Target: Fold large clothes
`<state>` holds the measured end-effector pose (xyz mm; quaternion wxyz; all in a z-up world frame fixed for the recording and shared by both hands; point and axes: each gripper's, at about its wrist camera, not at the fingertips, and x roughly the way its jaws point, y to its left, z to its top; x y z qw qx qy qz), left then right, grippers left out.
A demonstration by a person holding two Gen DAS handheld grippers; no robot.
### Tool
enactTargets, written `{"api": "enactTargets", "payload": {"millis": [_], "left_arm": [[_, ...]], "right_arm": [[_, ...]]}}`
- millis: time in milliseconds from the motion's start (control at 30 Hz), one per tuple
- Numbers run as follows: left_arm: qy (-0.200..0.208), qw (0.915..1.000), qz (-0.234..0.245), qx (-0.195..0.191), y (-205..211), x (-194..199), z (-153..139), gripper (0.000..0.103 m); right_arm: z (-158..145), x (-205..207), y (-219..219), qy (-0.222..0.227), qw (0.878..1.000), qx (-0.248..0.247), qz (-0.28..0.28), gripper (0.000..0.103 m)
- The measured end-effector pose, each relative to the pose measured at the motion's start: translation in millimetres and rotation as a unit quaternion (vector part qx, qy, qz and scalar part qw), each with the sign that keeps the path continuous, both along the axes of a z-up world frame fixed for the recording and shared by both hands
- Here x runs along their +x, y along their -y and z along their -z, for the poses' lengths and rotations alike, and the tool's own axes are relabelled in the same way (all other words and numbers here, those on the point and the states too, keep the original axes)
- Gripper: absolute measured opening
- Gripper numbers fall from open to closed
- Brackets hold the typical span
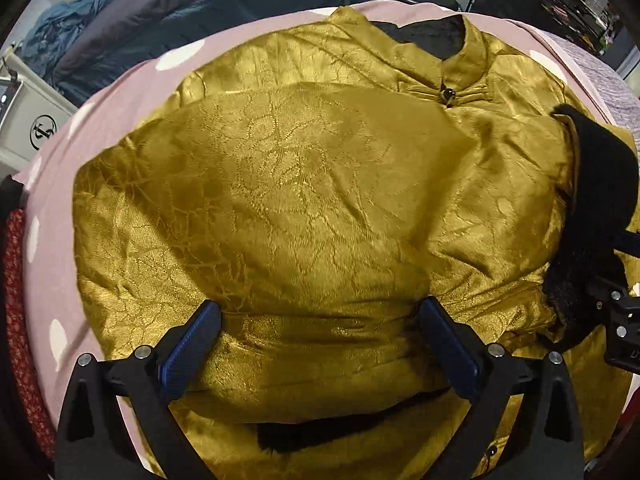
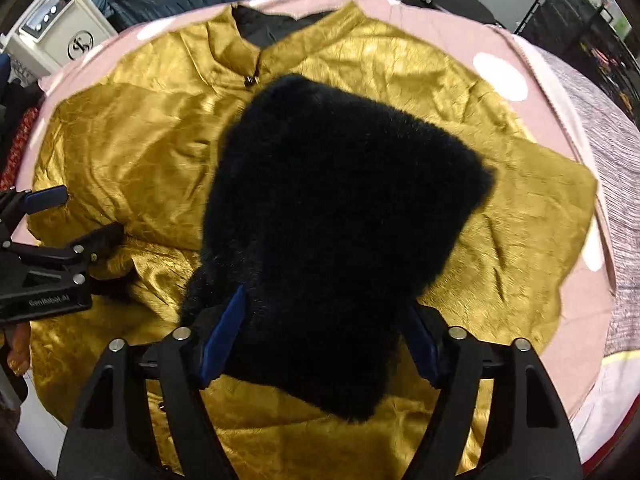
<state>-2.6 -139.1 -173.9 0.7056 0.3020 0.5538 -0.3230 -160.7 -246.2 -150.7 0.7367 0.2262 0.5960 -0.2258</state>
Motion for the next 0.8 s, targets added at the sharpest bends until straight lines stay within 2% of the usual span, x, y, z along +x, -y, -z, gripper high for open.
{"api": "enactTargets", "payload": {"millis": [133,167,233,367,467,600,667,800], "left_arm": [[0.003,1.0000,-0.001,-0.004,2,5,9,0.098],[0.006,1.0000,-0.002,-0.005,1,6,10,0.098],[0.009,0.9999,-0.003,-0.006,0,5,11,0.098],[0.006,0.9999,0.007,-0.009,-3,1,7,0.098],[0.009,0.9995,0.012,-0.029,-11,-6,-10,0.097],[0.031,0.9966,0.021,-0.074,-45,-11,-46,0.097],[0.028,0.9948,0.008,-0.097,-80,-6,-62,0.097],[0.021,0.9952,-0.035,-0.089,-147,9,-70,0.096]], "right_arm": [[14,-3,15,0.000,0.998,0.041,0.039,0.079],[15,-5,16,-0.001,0.998,0.043,0.043,0.082],[14,-7,18,0.001,0.998,0.047,0.042,0.082],[-7,-23,19,0.032,0.996,0.058,0.054,0.082],[-23,-42,14,0.048,0.995,0.061,0.057,0.082],[-43,-86,9,0.072,0.994,0.062,0.060,0.082],[-48,-113,9,0.073,0.993,0.061,0.070,0.082],[-45,-180,16,0.060,0.989,0.074,0.116,0.082]]}}
